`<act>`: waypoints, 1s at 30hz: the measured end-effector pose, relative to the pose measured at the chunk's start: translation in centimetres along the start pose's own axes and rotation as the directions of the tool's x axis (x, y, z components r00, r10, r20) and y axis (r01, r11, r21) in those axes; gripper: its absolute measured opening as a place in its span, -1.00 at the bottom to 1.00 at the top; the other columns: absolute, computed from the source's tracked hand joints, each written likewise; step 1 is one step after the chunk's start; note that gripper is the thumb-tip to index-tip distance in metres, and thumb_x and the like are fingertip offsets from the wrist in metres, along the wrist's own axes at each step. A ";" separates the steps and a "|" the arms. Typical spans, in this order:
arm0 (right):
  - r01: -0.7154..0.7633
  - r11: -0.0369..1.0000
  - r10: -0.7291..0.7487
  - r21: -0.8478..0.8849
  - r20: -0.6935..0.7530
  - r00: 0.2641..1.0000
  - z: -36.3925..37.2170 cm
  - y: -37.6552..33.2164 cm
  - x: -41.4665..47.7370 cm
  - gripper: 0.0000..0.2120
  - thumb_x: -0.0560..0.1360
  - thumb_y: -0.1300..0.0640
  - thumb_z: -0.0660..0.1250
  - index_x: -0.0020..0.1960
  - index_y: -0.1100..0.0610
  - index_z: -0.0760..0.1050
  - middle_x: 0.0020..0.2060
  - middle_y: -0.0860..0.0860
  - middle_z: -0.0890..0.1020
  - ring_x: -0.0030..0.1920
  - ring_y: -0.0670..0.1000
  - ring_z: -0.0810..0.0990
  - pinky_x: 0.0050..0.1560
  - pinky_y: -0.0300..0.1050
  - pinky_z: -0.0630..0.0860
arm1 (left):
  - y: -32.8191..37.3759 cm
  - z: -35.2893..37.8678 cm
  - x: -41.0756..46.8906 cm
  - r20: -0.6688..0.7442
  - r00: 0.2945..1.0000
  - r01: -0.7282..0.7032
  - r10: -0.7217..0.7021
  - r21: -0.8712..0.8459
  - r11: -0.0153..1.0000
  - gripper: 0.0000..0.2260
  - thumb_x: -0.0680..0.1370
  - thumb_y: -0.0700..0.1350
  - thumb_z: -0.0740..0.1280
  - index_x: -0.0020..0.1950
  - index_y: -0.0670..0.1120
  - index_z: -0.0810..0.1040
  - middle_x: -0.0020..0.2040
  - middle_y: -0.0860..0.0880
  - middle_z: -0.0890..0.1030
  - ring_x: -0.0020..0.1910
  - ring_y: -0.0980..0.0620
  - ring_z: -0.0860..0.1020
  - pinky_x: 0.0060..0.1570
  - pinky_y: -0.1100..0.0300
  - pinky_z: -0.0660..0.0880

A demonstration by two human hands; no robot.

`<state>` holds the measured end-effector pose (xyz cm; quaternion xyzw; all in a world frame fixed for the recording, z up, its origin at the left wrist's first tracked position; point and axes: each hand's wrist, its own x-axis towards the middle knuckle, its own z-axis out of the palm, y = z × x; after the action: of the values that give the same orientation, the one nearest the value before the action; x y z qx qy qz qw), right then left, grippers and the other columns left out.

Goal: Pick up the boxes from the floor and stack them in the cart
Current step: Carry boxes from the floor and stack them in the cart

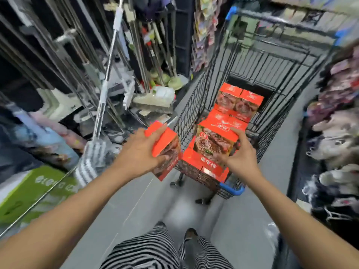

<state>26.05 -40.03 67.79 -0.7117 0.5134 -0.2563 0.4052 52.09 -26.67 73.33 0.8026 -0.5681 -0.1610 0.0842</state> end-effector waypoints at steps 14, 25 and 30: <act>-0.332 0.940 0.342 0.083 -0.263 0.902 -2.5 5.9 9.5 -0.15 0.17 0.06 0.66 0.31 -0.12 0.26 0.12 0.02 0.60 0.12 0.06 0.59 0.24 0.07 0.50 | 5.7 3.5 22.7 0.229 0.915 -0.351 0.334 0.042 0.935 -0.21 0.44 0.23 0.38 0.53 0.29 -0.02 0.30 -0.17 0.31 0.29 -0.19 0.34 0.21 0.06 0.32; -0.442 0.895 0.440 0.055 -0.262 0.859 -2.9 11.3 16.0 -0.09 0.13 0.05 0.68 0.29 -0.17 0.20 0.20 0.03 0.49 0.22 0.08 0.51 0.27 0.15 0.47 | 9.5 8.8 34.4 0.368 0.820 -0.523 0.439 0.167 0.836 -0.20 0.44 0.25 0.35 0.53 0.29 -0.07 0.25 -0.18 0.32 0.25 -0.21 0.36 0.23 -0.08 0.39; -0.432 0.900 0.431 0.058 -0.271 0.861 -3.9 14.1 20.0 -0.14 0.23 0.14 0.64 0.36 0.03 0.20 0.23 0.10 0.44 0.19 0.03 0.47 0.25 -0.08 0.43 | 11.4 11.1 39.6 0.396 0.797 -0.542 0.456 0.137 0.829 -0.18 0.42 0.26 0.38 0.51 0.33 -0.08 0.30 -0.18 0.32 0.26 -0.18 0.37 0.26 -0.14 0.39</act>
<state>22.44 -62.11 57.03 -0.5368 0.7118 -0.2548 0.3746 50.05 -67.17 60.13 0.5858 -0.7815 -0.2006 -0.0764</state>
